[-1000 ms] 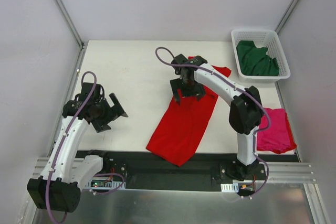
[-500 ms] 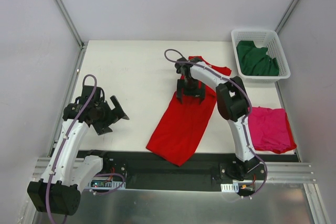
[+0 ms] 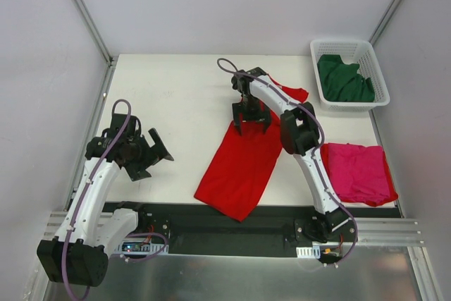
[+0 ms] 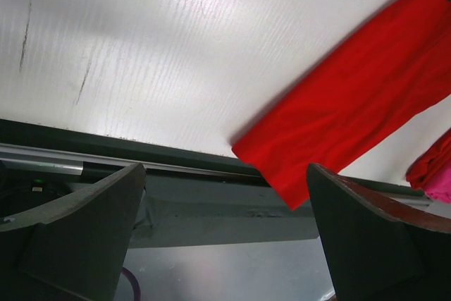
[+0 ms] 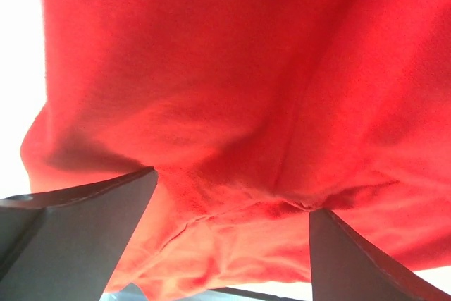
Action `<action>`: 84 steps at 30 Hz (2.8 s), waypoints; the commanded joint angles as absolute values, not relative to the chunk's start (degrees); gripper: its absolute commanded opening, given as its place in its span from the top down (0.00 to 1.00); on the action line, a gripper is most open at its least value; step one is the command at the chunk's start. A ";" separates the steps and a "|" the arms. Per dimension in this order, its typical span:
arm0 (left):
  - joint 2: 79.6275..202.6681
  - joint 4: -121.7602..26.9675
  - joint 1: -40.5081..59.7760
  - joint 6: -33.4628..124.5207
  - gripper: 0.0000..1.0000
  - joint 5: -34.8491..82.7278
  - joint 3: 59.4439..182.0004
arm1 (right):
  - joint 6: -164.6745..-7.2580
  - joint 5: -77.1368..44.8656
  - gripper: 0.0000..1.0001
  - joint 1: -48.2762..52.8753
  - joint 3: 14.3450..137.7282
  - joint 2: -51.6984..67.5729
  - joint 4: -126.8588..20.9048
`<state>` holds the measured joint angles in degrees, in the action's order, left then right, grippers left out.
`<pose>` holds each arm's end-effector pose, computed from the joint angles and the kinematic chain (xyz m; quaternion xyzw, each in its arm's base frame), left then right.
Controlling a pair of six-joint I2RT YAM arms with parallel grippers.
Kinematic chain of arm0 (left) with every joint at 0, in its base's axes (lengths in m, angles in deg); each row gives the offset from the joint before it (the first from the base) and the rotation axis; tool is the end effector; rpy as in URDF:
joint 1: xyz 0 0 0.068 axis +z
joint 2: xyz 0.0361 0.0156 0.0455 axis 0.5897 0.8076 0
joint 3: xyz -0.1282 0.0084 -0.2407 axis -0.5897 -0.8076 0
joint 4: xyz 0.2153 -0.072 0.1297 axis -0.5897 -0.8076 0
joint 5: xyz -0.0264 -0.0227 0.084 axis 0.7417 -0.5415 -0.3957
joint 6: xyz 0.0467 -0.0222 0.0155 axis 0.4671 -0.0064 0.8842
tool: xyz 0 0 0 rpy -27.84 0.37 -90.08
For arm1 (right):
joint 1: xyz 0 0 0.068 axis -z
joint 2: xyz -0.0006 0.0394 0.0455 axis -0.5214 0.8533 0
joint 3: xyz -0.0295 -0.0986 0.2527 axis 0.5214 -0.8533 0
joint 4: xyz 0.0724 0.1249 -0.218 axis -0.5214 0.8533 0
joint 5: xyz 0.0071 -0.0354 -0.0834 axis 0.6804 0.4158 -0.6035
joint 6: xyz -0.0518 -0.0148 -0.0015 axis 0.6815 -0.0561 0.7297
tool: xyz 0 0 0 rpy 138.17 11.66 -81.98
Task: Fold and stack the t-shirts
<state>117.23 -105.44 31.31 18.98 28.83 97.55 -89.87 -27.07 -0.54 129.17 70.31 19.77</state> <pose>0.1586 -0.0216 0.2767 -0.2441 0.9248 -0.2015 0.2111 0.4151 0.2568 0.1572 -0.1838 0.9824 -0.0205 0.0264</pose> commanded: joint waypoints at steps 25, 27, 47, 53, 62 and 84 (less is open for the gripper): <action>113.56 -108.12 31.39 18.09 0.01 31.49 97.51 | -41.37 -13.46 0.04 -1.27 131.63 62.92 12.61; 112.86 -109.34 31.30 18.00 0.01 31.94 97.86 | -35.93 -17.26 0.04 -2.40 128.39 61.07 11.30; 112.94 -110.67 31.39 18.09 0.01 30.53 100.06 | -111.55 -24.30 0.04 -2.23 90.77 40.68 -10.37; 111.45 -110.76 31.39 18.00 0.01 30.80 99.36 | -127.02 -17.10 0.04 -3.64 96.53 49.26 -13.67; 110.21 -111.11 31.39 18.17 0.01 30.62 98.74 | -131.71 -17.98 0.04 -5.75 112.36 56.75 -5.69; 111.09 -110.58 31.39 18.61 0.01 30.09 98.47 | -110.71 -27.29 0.04 -5.05 108.08 58.78 13.48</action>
